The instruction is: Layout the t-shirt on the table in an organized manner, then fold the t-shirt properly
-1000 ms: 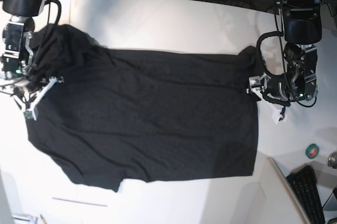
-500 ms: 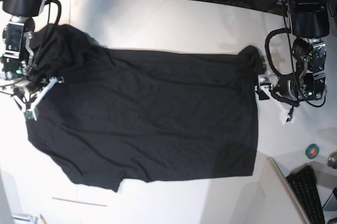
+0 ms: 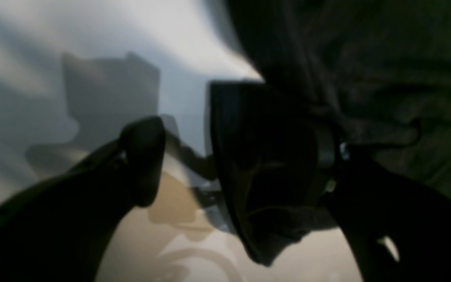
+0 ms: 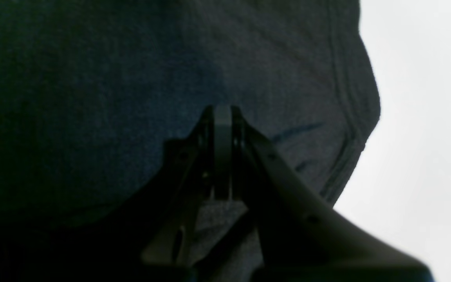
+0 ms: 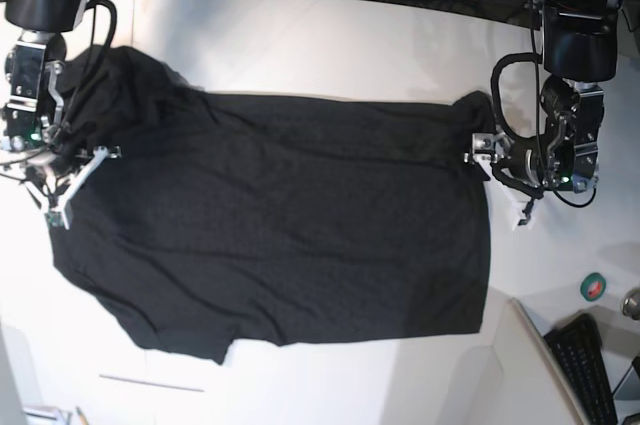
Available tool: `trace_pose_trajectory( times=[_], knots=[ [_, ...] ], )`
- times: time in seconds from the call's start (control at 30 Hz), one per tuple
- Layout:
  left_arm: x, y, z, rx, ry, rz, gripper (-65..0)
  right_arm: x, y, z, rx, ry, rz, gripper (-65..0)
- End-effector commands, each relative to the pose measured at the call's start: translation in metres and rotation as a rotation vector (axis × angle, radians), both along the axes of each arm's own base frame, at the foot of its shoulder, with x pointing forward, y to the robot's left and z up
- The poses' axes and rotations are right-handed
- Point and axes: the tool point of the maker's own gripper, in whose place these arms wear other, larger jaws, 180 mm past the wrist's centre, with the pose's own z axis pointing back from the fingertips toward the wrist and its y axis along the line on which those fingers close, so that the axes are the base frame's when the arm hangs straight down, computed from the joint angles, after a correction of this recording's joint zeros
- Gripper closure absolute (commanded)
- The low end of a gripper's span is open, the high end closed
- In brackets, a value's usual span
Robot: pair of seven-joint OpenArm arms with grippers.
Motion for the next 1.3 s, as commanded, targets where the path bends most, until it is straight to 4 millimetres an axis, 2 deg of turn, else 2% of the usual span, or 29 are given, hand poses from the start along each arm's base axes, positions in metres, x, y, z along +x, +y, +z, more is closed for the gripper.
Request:
trace_pose_trajectory(
  times=[0.0, 0.1, 0.17, 0.23, 0.33, 0.43, 0.5, 0.53, 0.57, 0.77, 0.8, 0.87, 0.97, 1.0, 1.07, 1.27],
  knots=[
    [0.009, 0.008, 0.009, 0.018, -0.025, 0.001, -40.8, 0.014, -0.008, 0.015, -0.013, -0.055, -0.009, 0.0],
    [0.01, 0.009, 0.011, 0.018, -0.03, 0.001, -26.8, 0.008, -0.009, 0.004, -0.002, -0.021, -0.016, 0.0],
    [0.012, 0.009, 0.012, 0.018, -0.035, 0.004, -21.2, 0.009, -0.008, -0.002, 0.009, -0.005, -0.021, 0.0],
    [0.012, 0.009, 0.013, 0.018, -0.035, 0.005, -18.4, 0.005, -0.007, -0.012, 0.022, 0.02, -0.026, 0.0],
    [0.02, 0.008, 0.024, 0.029, -0.074, -0.013, -18.3, 0.004, -0.004, -0.018, 0.033, 0.039, -0.025, 0.0],
    [0.02, 0.006, 0.029, 0.036, -0.094, -0.028, -16.1, 0.005, -0.003, -0.019, 0.035, 0.041, -0.024, 0.0],
    [0.018, 0.008, 0.029, 0.041, -0.092, -0.029, -8.6, 0.005, -0.003, -0.019, 0.036, 0.041, -0.024, 0.0],
    [0.018, 0.007, 0.028, 0.038, -0.091, -0.029, -2.6, 0.006, -0.003, -0.018, 0.036, 0.038, -0.024, 0.0],
    [0.018, 0.006, 0.028, 0.037, -0.092, -0.031, 0.0, 0.009, -0.003, -0.016, 0.036, 0.033, -0.024, 0.0],
    [0.014, 0.009, 0.024, 0.037, -0.076, -0.017, 0.0, 0.009, -0.003, -0.016, 0.036, 0.033, -0.024, 0.0],
    [0.015, 0.013, 0.027, 0.035, -0.085, 0.001, -1.8, 0.008, -0.003, -0.017, 0.036, 0.035, -0.024, 0.0],
    [0.018, 0.025, 0.033, 0.029, -0.107, 0.047, -14.5, 0.008, -0.003, -0.017, 0.036, 0.035, -0.024, 0.0],
    [0.011, 0.045, 0.039, 0.047, -0.079, 0.083, -26.8, 0.008, -0.003, -0.017, 0.036, 0.035, -0.024, 0.0],
    [0.011, 0.046, 0.04, 0.051, -0.076, 0.082, -29.6, 0.008, -0.003, -0.017, 0.036, 0.035, -0.024, 0.0],
    [0.011, 0.046, 0.039, 0.054, -0.072, 0.082, -33.1, 0.008, -0.003, -0.017, 0.036, 0.035, -0.024, 0.0],
    [0.012, 0.043, 0.038, 0.043, -0.075, 0.081, -34.6, 0.009, -0.002, -0.017, 0.037, 0.033, -0.024, 0.0]
  ],
)
